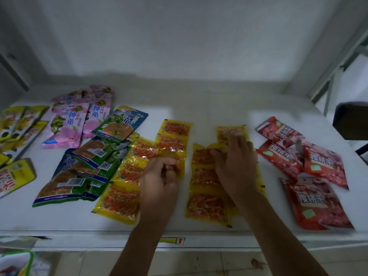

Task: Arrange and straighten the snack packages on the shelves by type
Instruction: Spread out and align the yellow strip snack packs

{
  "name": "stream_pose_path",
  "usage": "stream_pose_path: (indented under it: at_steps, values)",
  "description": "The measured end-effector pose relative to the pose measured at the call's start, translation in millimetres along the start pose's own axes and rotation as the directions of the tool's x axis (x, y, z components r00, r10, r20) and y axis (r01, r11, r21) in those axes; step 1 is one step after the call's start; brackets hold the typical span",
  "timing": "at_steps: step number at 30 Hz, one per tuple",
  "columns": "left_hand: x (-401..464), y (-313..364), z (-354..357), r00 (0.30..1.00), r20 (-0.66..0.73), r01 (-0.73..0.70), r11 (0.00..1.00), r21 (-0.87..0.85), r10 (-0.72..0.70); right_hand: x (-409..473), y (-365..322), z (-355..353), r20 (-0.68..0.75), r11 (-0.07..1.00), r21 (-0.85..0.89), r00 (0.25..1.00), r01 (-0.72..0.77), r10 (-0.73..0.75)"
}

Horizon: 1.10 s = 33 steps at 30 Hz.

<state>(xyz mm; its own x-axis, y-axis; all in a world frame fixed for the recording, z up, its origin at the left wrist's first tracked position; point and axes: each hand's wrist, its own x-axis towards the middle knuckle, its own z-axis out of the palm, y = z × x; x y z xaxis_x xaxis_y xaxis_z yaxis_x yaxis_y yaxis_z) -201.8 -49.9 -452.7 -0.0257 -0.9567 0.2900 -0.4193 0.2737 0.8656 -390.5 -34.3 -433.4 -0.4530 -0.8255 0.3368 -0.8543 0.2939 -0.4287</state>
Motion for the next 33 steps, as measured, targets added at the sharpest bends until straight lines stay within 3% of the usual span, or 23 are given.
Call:
stream_pose_path:
  at_steps: [3,7,10,15,18,25,33]
  values:
    - [-7.4,3.6,1.2,0.992,0.030,-0.125,0.982,0.140,0.122,-8.9,-18.1,-2.0,-0.092,0.994,-0.076,0.992,0.078,-0.085]
    - [-22.2,-5.4,8.6,0.965,0.154,-0.247,0.937,0.245,0.214,-28.8,-44.6,8.2,0.133,0.976,-0.102,0.975,0.190,-0.176]
    - [-18.3,-5.3,6.1,0.968,0.151,-0.227,0.955,0.191,0.200,-31.1,-49.9,10.5,0.293,0.996,-0.003,0.953,0.086,-0.081]
    - [-15.4,-2.0,0.5,0.959,0.177,-0.246,0.962,0.117,0.224,-26.4,-48.9,14.0,0.336,0.965,0.215,0.939,-0.149,0.070]
    - [-13.0,-3.4,-2.3,0.967,0.185,-0.185,0.982,0.048,0.174,-22.9,-50.8,17.5,0.338,0.934,0.280,0.934,-0.220,0.119]
    - [-14.7,3.9,-6.2,0.991,0.125,-0.042,0.994,-0.099,0.054,-24.8,-50.1,19.7,0.277,0.929,0.295,0.950,-0.225,0.142]
    - [-4.9,-0.9,-3.1,0.998,0.030,0.049,0.995,-0.083,-0.047,-18.4,-33.3,-6.0,0.190,0.773,0.574,0.962,-0.269,0.194]
